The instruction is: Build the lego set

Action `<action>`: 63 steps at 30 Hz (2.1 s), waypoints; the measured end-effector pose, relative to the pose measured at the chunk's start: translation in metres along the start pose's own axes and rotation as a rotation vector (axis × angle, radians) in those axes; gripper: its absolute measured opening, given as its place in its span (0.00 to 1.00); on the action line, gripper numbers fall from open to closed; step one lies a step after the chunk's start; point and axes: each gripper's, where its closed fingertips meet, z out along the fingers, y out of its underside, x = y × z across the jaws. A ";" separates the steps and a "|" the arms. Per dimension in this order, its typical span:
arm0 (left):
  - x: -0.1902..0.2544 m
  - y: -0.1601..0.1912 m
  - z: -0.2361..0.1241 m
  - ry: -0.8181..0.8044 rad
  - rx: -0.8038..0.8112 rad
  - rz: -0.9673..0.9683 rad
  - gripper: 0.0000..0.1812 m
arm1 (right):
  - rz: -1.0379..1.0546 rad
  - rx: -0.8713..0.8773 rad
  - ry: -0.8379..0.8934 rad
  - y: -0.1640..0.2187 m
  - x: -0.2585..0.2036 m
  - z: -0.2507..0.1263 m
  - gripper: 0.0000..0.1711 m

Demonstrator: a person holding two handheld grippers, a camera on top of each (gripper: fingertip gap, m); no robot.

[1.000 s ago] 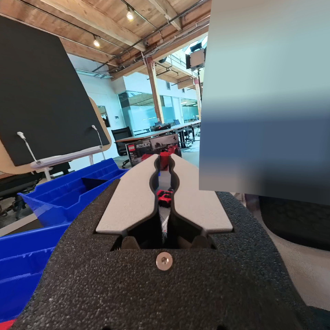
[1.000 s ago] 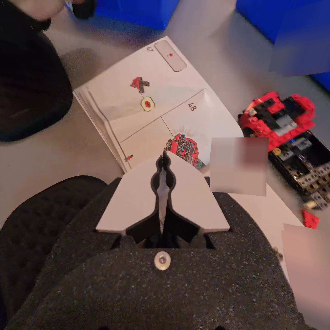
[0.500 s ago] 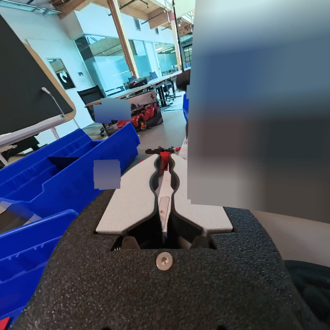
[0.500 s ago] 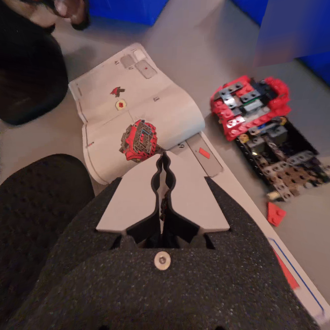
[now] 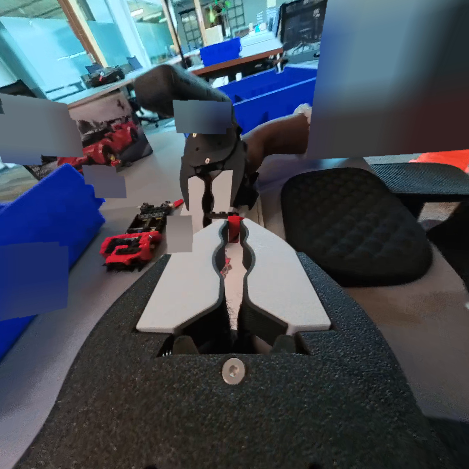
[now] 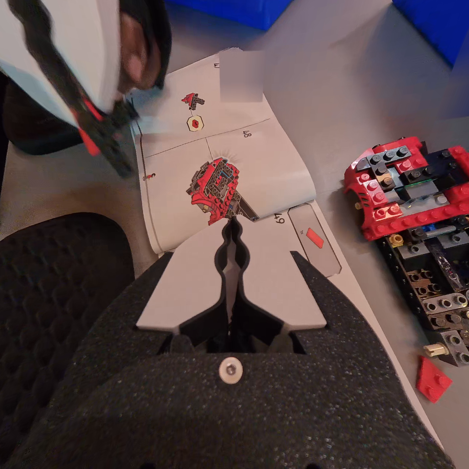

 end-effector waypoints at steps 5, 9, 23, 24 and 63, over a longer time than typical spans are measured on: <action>0.010 0.035 0.021 0.050 -0.207 0.029 0.04 | 0.003 0.009 -0.093 0.000 -0.013 -0.001 0.00; 0.015 0.051 0.024 0.060 -0.320 0.077 0.04 | 0.122 -0.066 -0.222 0.004 -0.022 0.001 0.00; 0.021 0.063 0.024 0.102 -0.398 0.087 0.04 | 0.249 -0.040 -0.171 -0.012 0.006 0.013 0.00; 0.021 0.063 0.023 0.103 -0.401 0.087 0.04 | 0.266 -0.012 -0.174 -0.015 0.008 0.015 0.00; -0.113 -0.073 -0.219 -0.632 0.498 0.047 0.04 | -0.150 -0.060 0.078 -0.023 -0.016 0.040 0.00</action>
